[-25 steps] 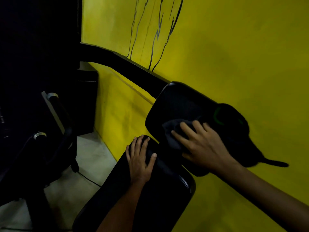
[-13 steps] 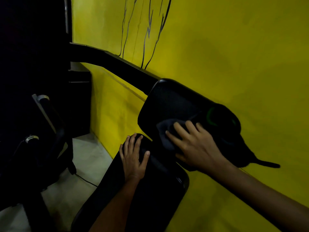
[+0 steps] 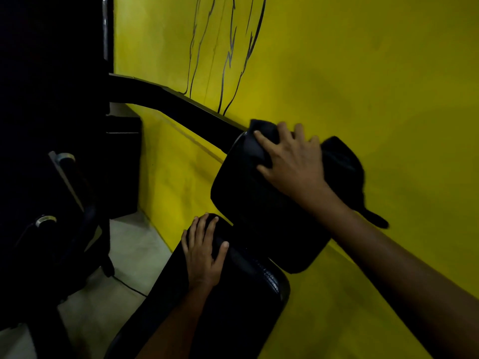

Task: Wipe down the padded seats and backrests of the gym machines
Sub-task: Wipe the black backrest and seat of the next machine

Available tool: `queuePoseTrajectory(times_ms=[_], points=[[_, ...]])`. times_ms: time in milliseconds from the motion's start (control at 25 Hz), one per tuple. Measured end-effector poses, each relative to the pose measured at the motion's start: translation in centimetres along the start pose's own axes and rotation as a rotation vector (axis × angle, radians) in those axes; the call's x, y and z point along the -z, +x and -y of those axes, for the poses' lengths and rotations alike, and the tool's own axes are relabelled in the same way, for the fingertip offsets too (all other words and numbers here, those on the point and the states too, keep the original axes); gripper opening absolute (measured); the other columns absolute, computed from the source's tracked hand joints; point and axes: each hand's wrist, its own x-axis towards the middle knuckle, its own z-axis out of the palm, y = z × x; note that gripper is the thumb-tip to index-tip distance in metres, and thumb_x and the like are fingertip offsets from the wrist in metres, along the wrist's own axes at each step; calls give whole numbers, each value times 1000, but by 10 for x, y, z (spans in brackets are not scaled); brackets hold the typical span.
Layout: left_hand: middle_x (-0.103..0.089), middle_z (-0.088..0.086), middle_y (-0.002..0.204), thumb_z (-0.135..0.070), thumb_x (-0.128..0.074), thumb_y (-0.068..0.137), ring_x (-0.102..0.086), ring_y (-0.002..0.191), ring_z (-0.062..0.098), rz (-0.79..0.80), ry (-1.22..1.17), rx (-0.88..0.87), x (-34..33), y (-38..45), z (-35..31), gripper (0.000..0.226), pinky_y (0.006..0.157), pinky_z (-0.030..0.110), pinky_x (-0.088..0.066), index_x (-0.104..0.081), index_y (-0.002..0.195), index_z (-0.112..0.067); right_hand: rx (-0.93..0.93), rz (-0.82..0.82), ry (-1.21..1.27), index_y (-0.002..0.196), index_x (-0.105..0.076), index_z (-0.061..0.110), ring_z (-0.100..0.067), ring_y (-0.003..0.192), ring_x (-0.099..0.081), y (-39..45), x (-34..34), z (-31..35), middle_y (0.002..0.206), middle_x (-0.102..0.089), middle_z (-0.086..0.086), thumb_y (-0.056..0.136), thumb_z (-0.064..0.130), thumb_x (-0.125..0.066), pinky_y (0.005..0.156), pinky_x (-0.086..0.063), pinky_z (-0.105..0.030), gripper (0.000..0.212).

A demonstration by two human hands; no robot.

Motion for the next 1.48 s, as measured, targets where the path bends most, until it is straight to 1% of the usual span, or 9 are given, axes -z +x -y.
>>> queuePoseTrajectory(times_ms=[120, 240, 440, 680, 760, 960, 1160, 1360, 1480], points=[[-34, -3, 149, -62, -20, 94, -18, 142, 13, -5, 4, 3, 0, 0, -2, 59, 113, 45, -14, -39, 139, -28, 177, -143, -117, 122, -61, 34, -26, 99, -55, 12, -18, 35, 118, -60, -4, 64, 64, -63, 75, -35, -35, 66], [-37, 2, 148, -61, -20, 95, -23, 141, 19, 0, 19, 7, -1, 0, 0, 62, 111, 47, -17, -42, 137, -21, 440, -161, -97, 106, -70, 33, -22, 94, -52, -16, -37, 57, 107, -64, 1, 54, 62, -65, 76, -27, -35, 60], [-39, 6, 147, -60, -19, 95, -24, 141, 23, 4, 32, -11, -2, 1, 3, 62, 110, 51, -20, -42, 137, -19, 603, -200, -43, 105, -71, 28, -24, 94, -39, -92, -51, 43, 105, -65, 1, 70, 44, -39, 77, -30, -38, 50], [-40, 5, 146, -62, -19, 93, -24, 141, 22, 4, 7, -13, 1, 2, 0, 66, 109, 50, -18, -45, 136, -19, 689, -252, 45, 112, -69, 17, -26, 88, -41, -145, -26, -16, 109, -64, -8, 82, 36, -38, 70, -29, -38, 47], [-40, 6, 146, -63, -19, 93, -25, 140, 23, 12, 13, -12, 1, 3, -1, 67, 108, 51, -19, -45, 135, -18, 557, -305, 55, 118, -65, 18, -26, 84, -40, -134, -16, -45, 113, -59, -11, 81, 39, -46, 66, -27, -36, 47], [-41, 9, 144, -58, -25, 93, -27, 138, 26, 33, 27, -12, 4, 3, 2, 64, 107, 53, -20, -47, 134, -14, -81, -366, 205, 132, -56, 25, -30, 91, -40, -126, -20, -44, 123, -42, -12, 76, 49, -52, 72, -37, -40, 61], [-49, 11, 134, -56, -34, 91, -39, 124, 33, 76, 75, -41, 13, 13, 6, 61, 98, 56, -34, -53, 128, -12, 109, -424, 146, 129, -59, 25, -29, 82, -40, -154, -35, -26, 122, -43, -10, 89, 46, -50, 65, -33, -39, 47], [-53, 18, 111, -48, -40, 90, -50, 104, 37, 88, 50, -106, 18, 27, 8, 57, 90, 52, -41, -59, 120, -4, -263, -456, 273, 136, -48, 25, -31, 91, -39, -134, -29, -33, 123, -37, -12, 80, 48, -52, 69, -39, -39, 60], [-52, 23, 115, -41, -42, 87, -51, 107, 41, 84, -54, -33, 10, 28, 3, 55, 91, 54, -43, -57, 116, 4, -98, -448, 219, 132, -55, 26, -29, 87, -39, -161, -44, 0, 125, -39, -11, 78, 48, -56, 71, -33, -39, 59]])
